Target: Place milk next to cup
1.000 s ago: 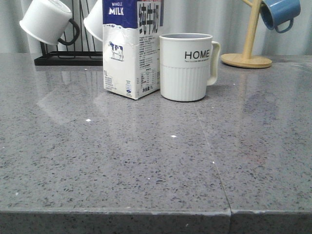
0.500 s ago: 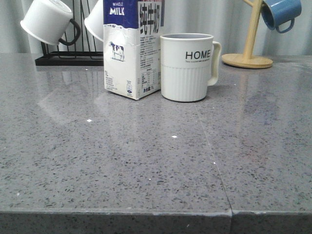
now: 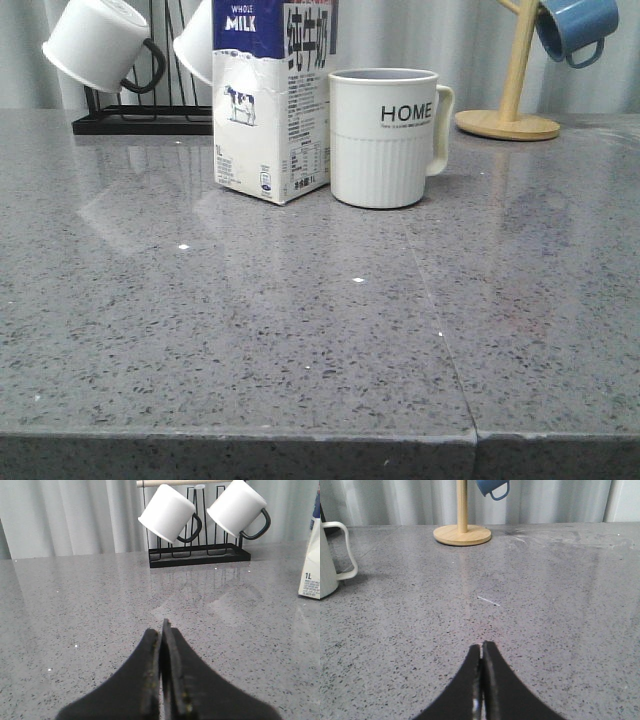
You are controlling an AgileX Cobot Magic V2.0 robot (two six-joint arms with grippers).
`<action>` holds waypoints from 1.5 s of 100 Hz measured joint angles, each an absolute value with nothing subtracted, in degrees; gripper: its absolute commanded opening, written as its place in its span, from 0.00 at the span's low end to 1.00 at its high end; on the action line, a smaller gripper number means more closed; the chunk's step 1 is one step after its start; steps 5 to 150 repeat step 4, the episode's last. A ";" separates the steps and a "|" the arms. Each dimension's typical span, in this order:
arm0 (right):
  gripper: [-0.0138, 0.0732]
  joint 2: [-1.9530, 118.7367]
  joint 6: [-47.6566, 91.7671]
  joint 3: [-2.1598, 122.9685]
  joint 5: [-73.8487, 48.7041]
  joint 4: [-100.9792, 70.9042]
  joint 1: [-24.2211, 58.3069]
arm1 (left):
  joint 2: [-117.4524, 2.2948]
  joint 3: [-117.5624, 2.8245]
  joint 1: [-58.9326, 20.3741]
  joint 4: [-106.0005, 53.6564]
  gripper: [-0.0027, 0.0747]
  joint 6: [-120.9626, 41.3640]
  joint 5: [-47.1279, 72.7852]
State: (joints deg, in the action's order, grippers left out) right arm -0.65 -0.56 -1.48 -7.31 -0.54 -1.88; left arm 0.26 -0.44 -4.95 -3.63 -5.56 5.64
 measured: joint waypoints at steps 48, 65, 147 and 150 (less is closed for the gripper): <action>0.08 -0.65 -0.56 -1.48 -7.31 -0.54 -1.88 | 0.26 -0.44 -4.95 -3.63 0.01 -5.56 5.64; 0.08 -0.65 -0.56 -1.48 -7.31 -0.54 -1.88 | 0.26 -0.44 -4.95 -3.63 0.01 -5.56 5.64; 0.08 -0.65 -0.56 -1.48 -7.31 -0.54 -1.88 | 0.26 -0.44 -4.95 -3.63 0.01 -5.56 5.64; 0.08 -0.65 -0.56 -1.48 -7.31 -0.54 -1.88 | 0.26 -0.44 -4.95 -3.63 0.01 -5.56 5.64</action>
